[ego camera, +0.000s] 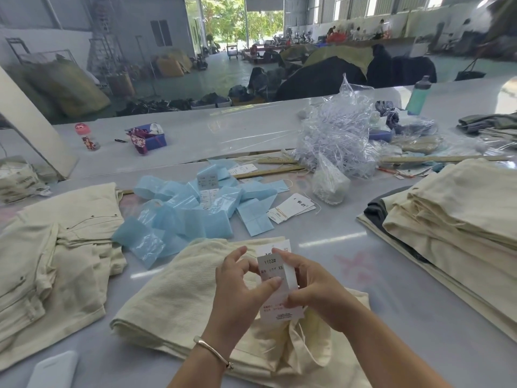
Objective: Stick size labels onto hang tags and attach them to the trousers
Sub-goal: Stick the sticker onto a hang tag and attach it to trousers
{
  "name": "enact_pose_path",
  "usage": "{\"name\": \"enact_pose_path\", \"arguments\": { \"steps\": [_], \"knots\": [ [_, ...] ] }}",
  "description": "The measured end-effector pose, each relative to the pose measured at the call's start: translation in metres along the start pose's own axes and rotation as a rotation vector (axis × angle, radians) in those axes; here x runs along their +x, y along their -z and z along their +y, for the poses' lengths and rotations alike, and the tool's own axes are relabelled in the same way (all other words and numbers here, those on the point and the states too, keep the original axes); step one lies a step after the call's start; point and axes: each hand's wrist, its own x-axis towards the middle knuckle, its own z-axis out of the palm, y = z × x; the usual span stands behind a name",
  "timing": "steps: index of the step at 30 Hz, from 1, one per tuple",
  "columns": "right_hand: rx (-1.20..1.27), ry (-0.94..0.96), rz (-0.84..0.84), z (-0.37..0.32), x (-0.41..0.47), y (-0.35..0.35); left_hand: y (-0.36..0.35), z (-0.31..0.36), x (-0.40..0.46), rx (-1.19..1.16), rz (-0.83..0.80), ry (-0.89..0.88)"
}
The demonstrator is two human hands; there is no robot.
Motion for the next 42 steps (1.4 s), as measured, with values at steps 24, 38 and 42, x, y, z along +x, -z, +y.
{"name": "enact_pose_path", "arguments": {
  "steps": [24,38,42],
  "knots": [
    [-0.003,0.063,0.004,-0.008,0.012,-0.021,0.020,-0.016,0.009,0.167,-0.057,-0.117],
    [0.219,0.129,0.122,-0.019,0.025,-0.029,0.017,-0.011,0.015,-0.725,-0.148,0.235],
    [0.353,0.150,0.213,-0.015,0.029,-0.032,0.014,-0.012,0.016,-0.757,-0.140,0.176]
  ]
}}
